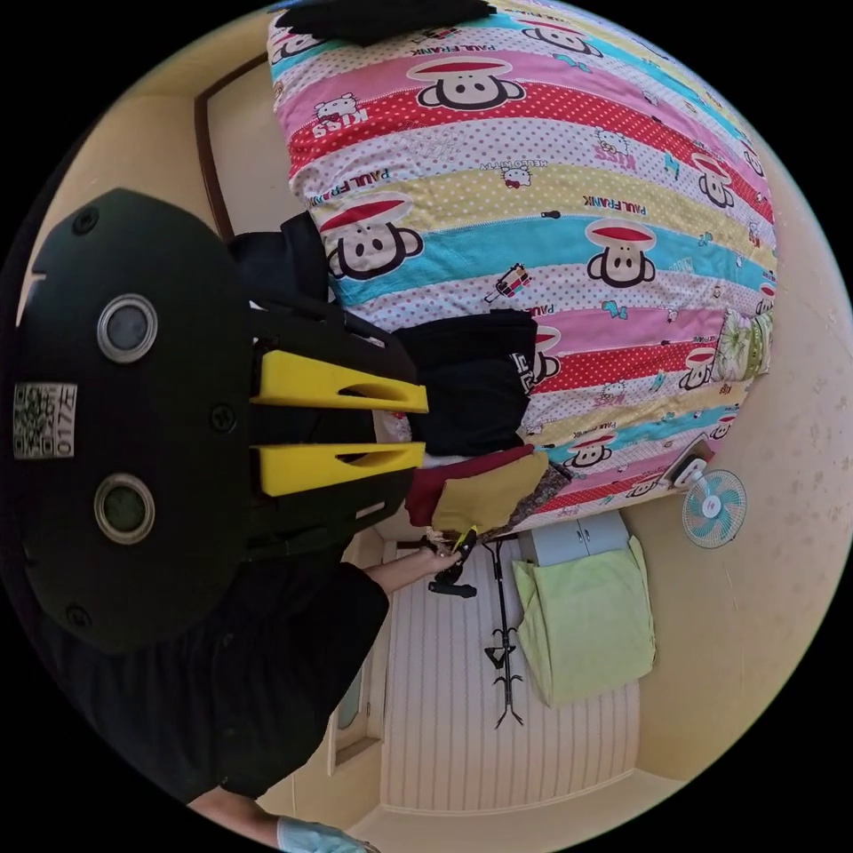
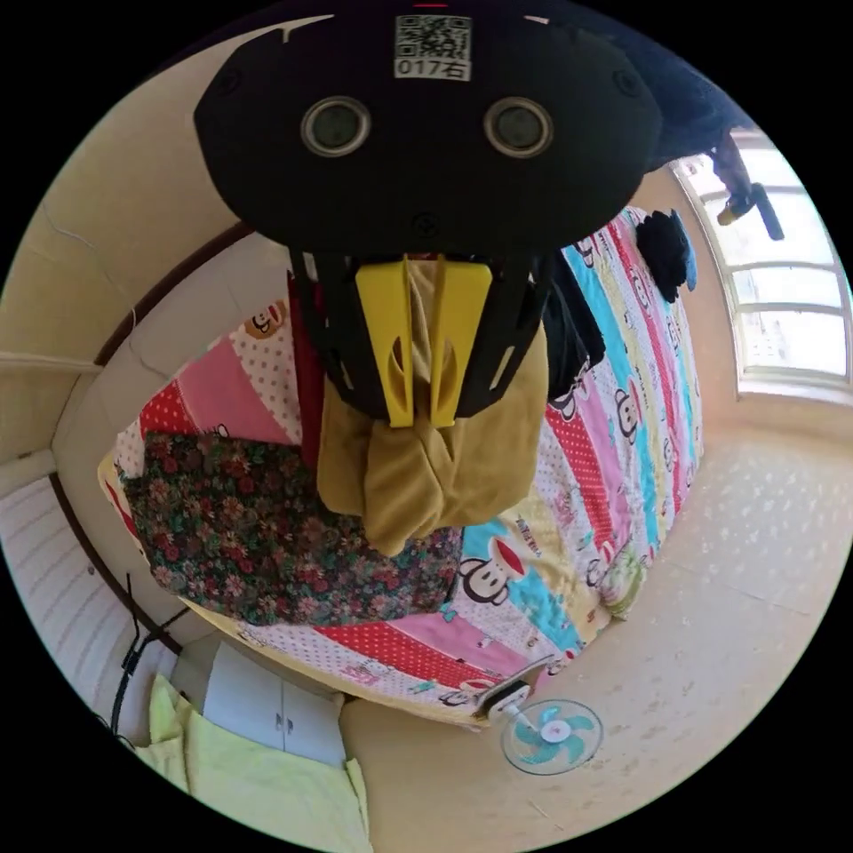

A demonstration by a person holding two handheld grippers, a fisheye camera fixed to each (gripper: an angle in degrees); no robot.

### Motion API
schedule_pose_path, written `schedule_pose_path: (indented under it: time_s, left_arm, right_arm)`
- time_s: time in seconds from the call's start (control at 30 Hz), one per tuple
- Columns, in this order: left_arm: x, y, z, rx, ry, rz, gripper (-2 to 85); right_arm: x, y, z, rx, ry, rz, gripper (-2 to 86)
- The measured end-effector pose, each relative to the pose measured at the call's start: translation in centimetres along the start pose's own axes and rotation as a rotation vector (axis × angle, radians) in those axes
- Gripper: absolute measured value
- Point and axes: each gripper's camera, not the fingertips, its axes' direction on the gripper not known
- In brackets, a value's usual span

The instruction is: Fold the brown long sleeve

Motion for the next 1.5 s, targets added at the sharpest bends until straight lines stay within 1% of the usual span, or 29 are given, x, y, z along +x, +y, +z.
schedule_pose_path:
  time_s: [0.03,0.1,0.17,0.23,0.3,0.37,0.4,0.43,0.47,0.53,0.6,0.67,0.7,0.73,0.77,0.8,0.87,0.97,1.03,1.07,1.1,1.17,1.2,1.23,1.3,1.37,1.4,1.47,1.5]
  left_arm:
    - [0.3,-0.8,0.7,-0.002,0.003,0.01,6.4]
    - [0.9,-2.0,1.7,0.001,-0.011,0.029,6.4]
    - [1.5,-3.3,2.8,-0.001,-0.013,0.051,6.4]
    - [2.2,-5.0,4.8,-0.023,0.013,0.071,6.4]
    - [2.6,-6.0,6.2,-0.045,0.033,0.08,6.4]
    - [3.1,-6.8,7.3,-0.061,0.038,0.093,6.5]
    - [3.4,-7.1,7.9,-0.071,0.029,0.101,6.5]
    - [3.5,-7.4,8.3,-0.076,0.013,0.107,6.5]
    - [3.5,-7.5,8.5,-0.078,0.004,0.109,6.5]
    - [3.1,-8.0,9.4,-0.09,-0.031,0.11,6.5]
    - [2.5,-8.5,10.5,-0.111,-0.04,0.1,6.7]
    - [1.8,-9.0,11.8,-0.137,-0.021,0.073,6.9]
    - [1.5,-9.3,12.6,-0.149,0.004,0.062,7.0]
    - [1.4,-9.6,13.4,-0.159,0.024,0.061,7.1]
    - [1.4,-9.8,13.8,-0.166,0.029,0.063,7.1]
    - [1.5,-10.1,14.5,-0.186,0.027,0.069,7.1]
    - [1.6,-10.6,15.4,-0.215,0.014,0.082,7.1]
    - [1.3,-11.6,16.4,-0.232,0.015,0.101,7.2]
    - [0.3,-13.0,17.5,-0.244,0.008,0.108,7.4]
    - [-0.1,-13.4,18.0,-0.242,-0.005,0.104,7.6]
    - [-0.8,-14.4,19.0,-0.238,-0.028,0.105,8.0]
    - [-1.9,-16.2,21.4,-0.252,-0.043,0.131,8.3]
    - [-2.8,-17.6,23.6,-0.287,-0.041,0.138,8.5]
    - [-3.6,-19.1,26.1,-0.314,-0.026,0.143,8.6]
    - [-4.9,-21.2,29.4,-0.315,-0.011,0.131,8.7]
    - [-6.1,-23.0,32.6,-0.298,-0.025,0.107,8.7]
    - [-6.7,-24.0,34.8,-0.314,-0.06,0.103,8.7]
    - [-7.9,-24.7,38.6,-0.408,-0.135,0.067,8.6]
    - [-8.8,-24.6,41.1,-0.495,-0.161,0.019,8.5]
  right_arm:
    - [-1.3,0.3,-0.5,0.006,-0.076,-0.061,4.3]
    - [-6.0,2.3,-0.9,-0.039,-0.409,-0.231,4.0]
    - [-9.2,4.8,-0.1,-0.1,-0.581,-0.319,3.9]
    - [-12.3,7.4,2.0,-0.226,-0.604,-0.409,3.8]
    - [-15.5,10.6,5.2,-0.438,-0.499,-0.585,3.9]
    - [-16.4,11.3,6.7,-0.544,-0.394,-0.623,4.1]
    - [-16.5,10.7,6.8,-0.558,-0.346,-0.614,4.2]
    - [-16.4,10.1,6.6,-0.551,-0.333,-0.611,4.1]
    - [-16.2,8.5,5.7,-0.505,-0.33,-0.611,3.9]
    - [-15.4,5.0,4.2,-0.381,-0.242,-0.576,4.3]
    - [-13.9,-0.5,3.3,-0.233,-0.017,-0.468,7.7]
    - [-12.8,-4.2,3.6,-0.154,0.132,-0.391,10.0]
    - [-12.1,-6.1,4.9,-0.145,0.217,-0.374,10.7]
    - [-11.7,-6.8,6.0,-0.174,0.257,-0.365,10.6]
    - [-10.7,-8.0,9.2,-0.31,0.311,-0.343,10.4]
    - [-9.7,-8.2,12.2,-0.456,0.328,-0.31,9.5]
    - [-10.3,-8.0,11.9,-0.426,0.282,-0.335,6.9]
    - [-12.4,-6.4,9.2,-0.531,0.28,-0.375,4.4]
    - [-13.4,-3.6,7.3,-0.574,0.376,-0.444,3.9]
    - [-13.7,-1.4,6.4,-0.606,0.466,-0.488,3.7]
    - [-13.5,0.6,5.9,-0.652,0.55,-0.498,3.6]
    - [-12.5,3.1,5.7,-0.718,0.648,-0.472,3.4]
    - [-11.8,4.6,5.7,-0.741,0.687,-0.453,3.4]
    - [-11.5,5.2,5.7,-0.747,0.692,-0.441,3.4]
    - [-10.8,6.6,5.3,-0.766,0.646,-0.351,3.4]
    - [-10.7,7.4,4.6,-0.767,0.603,-0.292,3.0]
    - [-10.7,8.1,4.1,-0.761,0.606,-0.274,2.6]
    - [-10.4,9.3,3.5,-0.751,0.646,-0.269,2.0]
    - [-10.1,10.2,3.4,-0.756,0.676,-0.273,1.6]
